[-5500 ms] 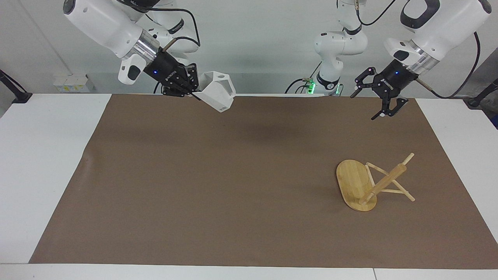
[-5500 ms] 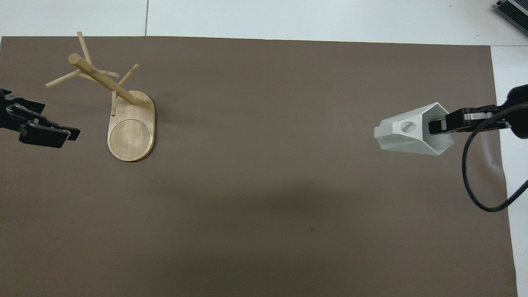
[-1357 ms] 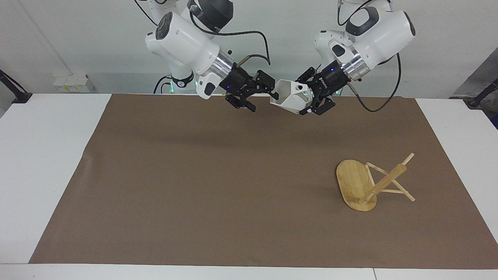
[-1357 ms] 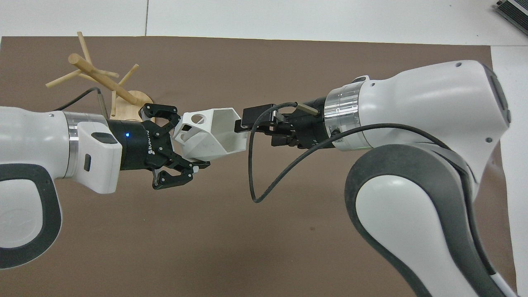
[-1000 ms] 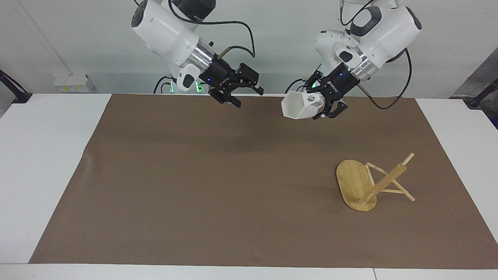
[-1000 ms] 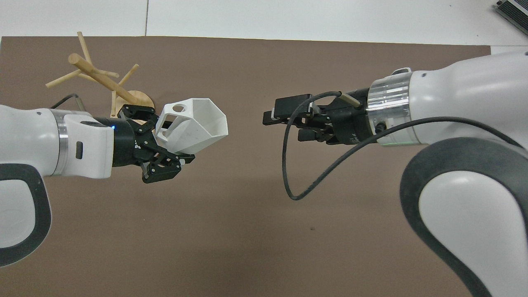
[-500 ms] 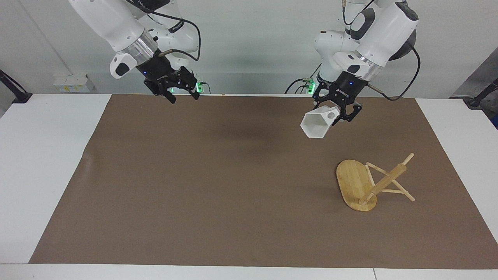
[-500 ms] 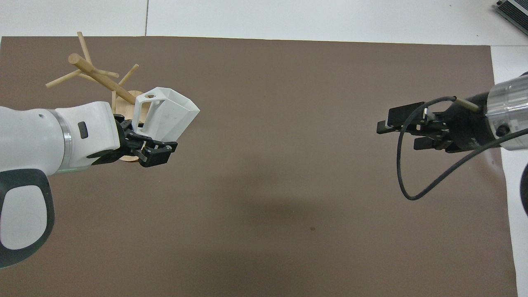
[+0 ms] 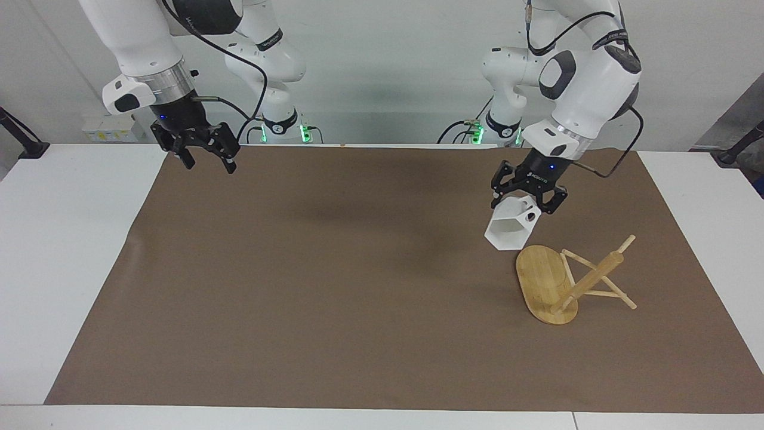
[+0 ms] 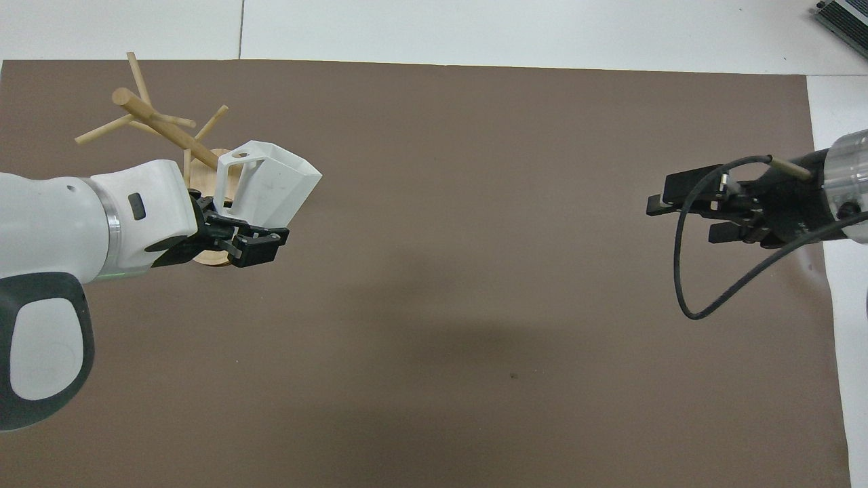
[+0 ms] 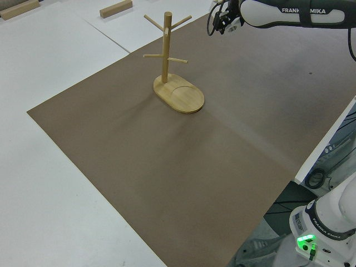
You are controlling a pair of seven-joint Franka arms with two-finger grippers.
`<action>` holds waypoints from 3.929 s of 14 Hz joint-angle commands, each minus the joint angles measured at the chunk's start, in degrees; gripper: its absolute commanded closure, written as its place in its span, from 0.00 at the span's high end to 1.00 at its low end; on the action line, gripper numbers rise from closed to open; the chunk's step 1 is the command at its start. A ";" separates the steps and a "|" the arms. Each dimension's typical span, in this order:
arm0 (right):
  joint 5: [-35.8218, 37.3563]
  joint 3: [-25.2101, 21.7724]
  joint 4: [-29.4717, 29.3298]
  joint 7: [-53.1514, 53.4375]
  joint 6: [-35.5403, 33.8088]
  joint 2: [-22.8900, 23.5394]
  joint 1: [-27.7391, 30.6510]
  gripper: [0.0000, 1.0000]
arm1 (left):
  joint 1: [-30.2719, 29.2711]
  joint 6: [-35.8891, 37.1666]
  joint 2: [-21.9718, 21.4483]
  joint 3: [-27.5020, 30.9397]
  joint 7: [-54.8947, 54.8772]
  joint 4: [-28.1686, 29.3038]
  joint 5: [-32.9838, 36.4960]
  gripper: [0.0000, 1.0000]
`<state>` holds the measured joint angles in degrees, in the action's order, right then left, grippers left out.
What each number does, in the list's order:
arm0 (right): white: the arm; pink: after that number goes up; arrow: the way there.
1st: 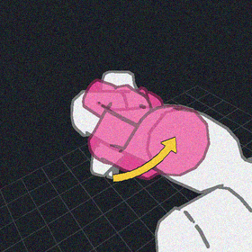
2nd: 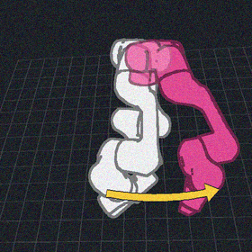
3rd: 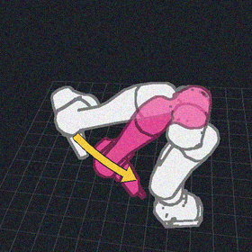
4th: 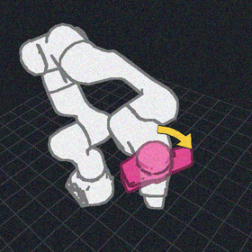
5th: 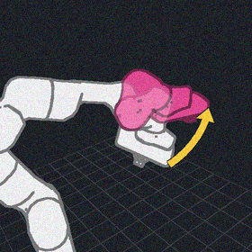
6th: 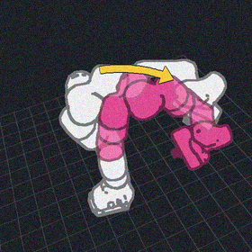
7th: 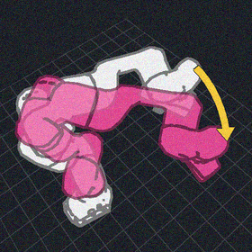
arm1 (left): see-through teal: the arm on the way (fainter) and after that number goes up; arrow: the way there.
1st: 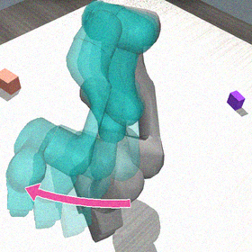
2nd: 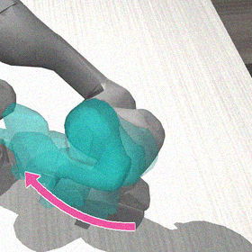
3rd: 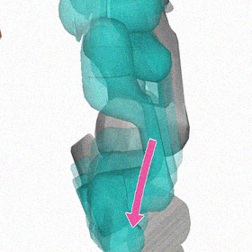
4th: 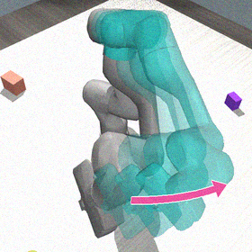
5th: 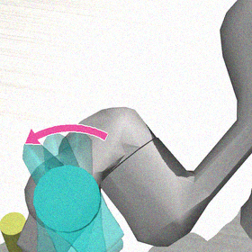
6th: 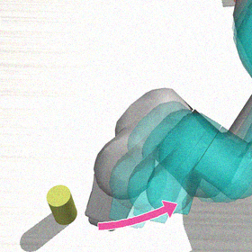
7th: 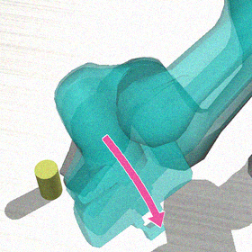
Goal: Hang cup on rack
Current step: 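Move the cup toward the rack with the left gripper while the right gripper withdraws, then hook the cup handle onto a rack peg with the left gripper, then open the left gripper and draw it back from the cup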
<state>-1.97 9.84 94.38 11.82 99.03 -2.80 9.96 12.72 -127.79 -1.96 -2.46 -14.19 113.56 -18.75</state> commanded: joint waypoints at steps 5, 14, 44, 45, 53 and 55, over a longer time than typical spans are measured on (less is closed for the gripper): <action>5.14 0.80 1.50 -11.90 4.33 -0.45 5.50 1.00 | -1.91 -0.88 7.75 0.17 4.87 -7.12 4.16 0.00; 4.08 0.71 1.24 -11.91 -1.90 -0.81 5.60 1.00 | -4.63 -0.97 10.14 0.44 12.07 -10.20 5.83 0.00; 0.56 0.54 -4.03 -11.73 -9.56 -0.89 6.65 1.00 | -7.45 39.08 5.38 0.96 12.26 -31.53 17.87 1.00; 0.91 0.53 -3.86 -11.73 -9.55 -0.89 6.66 1.00 | -7.45 40.85 5.56 1.05 12.34 -32.77 17.87 1.00; 0.21 0.71 -3.16 -11.99 -10.61 -1.42 6.48 1.00 | -7.53 44.56 -0.15 1.14 12.08 -25.93 17.96 1.00; 0.21 0.80 -3.24 -11.99 -10.52 -1.42 6.48 1.00 | -7.53 43.94 -0.23 1.14 12.08 -25.67 17.96 1.00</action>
<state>-1.08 10.44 90.41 0.89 89.27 -3.37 16.06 5.58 -83.44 -0.34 -1.20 -1.10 85.58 -1.76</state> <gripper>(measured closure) 0.000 0.000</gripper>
